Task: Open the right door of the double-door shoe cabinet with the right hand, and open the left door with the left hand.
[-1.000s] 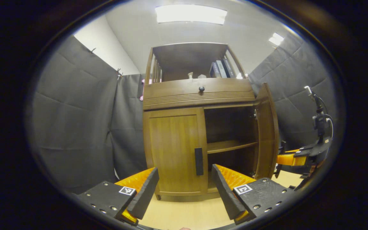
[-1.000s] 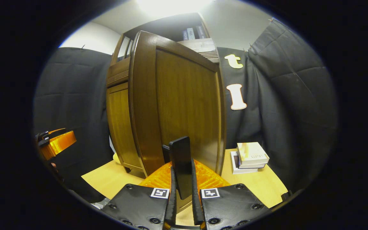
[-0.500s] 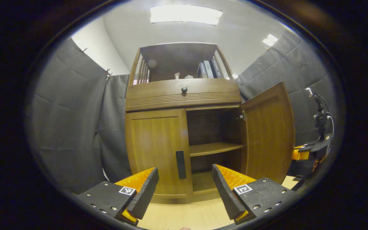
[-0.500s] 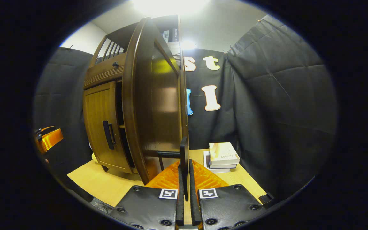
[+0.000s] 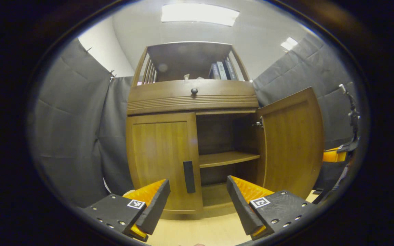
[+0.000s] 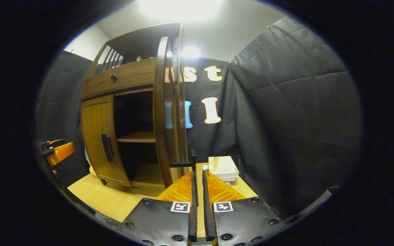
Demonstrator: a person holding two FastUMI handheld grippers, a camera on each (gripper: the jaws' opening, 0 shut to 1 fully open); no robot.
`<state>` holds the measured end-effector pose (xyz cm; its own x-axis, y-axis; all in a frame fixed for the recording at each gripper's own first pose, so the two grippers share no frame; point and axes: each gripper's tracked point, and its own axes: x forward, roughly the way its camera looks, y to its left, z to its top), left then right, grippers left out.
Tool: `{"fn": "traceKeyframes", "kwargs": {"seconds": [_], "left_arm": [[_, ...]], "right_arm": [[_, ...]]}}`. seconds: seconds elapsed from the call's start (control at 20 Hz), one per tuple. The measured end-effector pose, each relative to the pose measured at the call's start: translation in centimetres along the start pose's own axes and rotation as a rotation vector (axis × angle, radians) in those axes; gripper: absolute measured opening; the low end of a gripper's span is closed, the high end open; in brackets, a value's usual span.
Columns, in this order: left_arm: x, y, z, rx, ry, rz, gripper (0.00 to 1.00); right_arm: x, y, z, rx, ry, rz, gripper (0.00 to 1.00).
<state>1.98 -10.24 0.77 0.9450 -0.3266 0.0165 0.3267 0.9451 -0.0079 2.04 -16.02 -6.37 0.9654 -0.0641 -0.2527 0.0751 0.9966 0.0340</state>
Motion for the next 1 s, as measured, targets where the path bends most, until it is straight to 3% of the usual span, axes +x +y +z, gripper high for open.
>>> {"fn": "traceKeyframes", "kwargs": {"seconds": [0.1,0.15,0.35,0.45,0.95,1.0], "left_arm": [[0.1,0.1,-0.3,-0.031,0.002,0.011,0.97],[0.4,0.2,-0.4,-0.043,0.005,0.019,0.97],[2.1,0.7,-1.5,-0.044,0.032,0.033,0.97],[3.3,0.9,-2.2,-0.043,0.038,0.032,0.94],[8.8,0.9,-4.8,-0.060,0.082,-0.014,0.97],[8.9,1.2,-5.0,-0.061,0.085,0.001,0.89]], "right_arm": [[-1.3,0.0,0.8,-0.006,-0.021,-0.025,0.34],[-2.0,0.2,1.2,-0.012,-0.029,-0.032,0.39],[-3.2,0.4,2.5,-0.022,-0.059,-0.076,0.95],[-3.8,0.4,3.0,-0.019,-0.074,-0.104,0.94],[-5.2,-1.4,2.6,-0.008,-0.040,-0.263,0.96],[-5.4,-1.6,2.5,-0.003,-0.036,-0.273,0.94]]}}
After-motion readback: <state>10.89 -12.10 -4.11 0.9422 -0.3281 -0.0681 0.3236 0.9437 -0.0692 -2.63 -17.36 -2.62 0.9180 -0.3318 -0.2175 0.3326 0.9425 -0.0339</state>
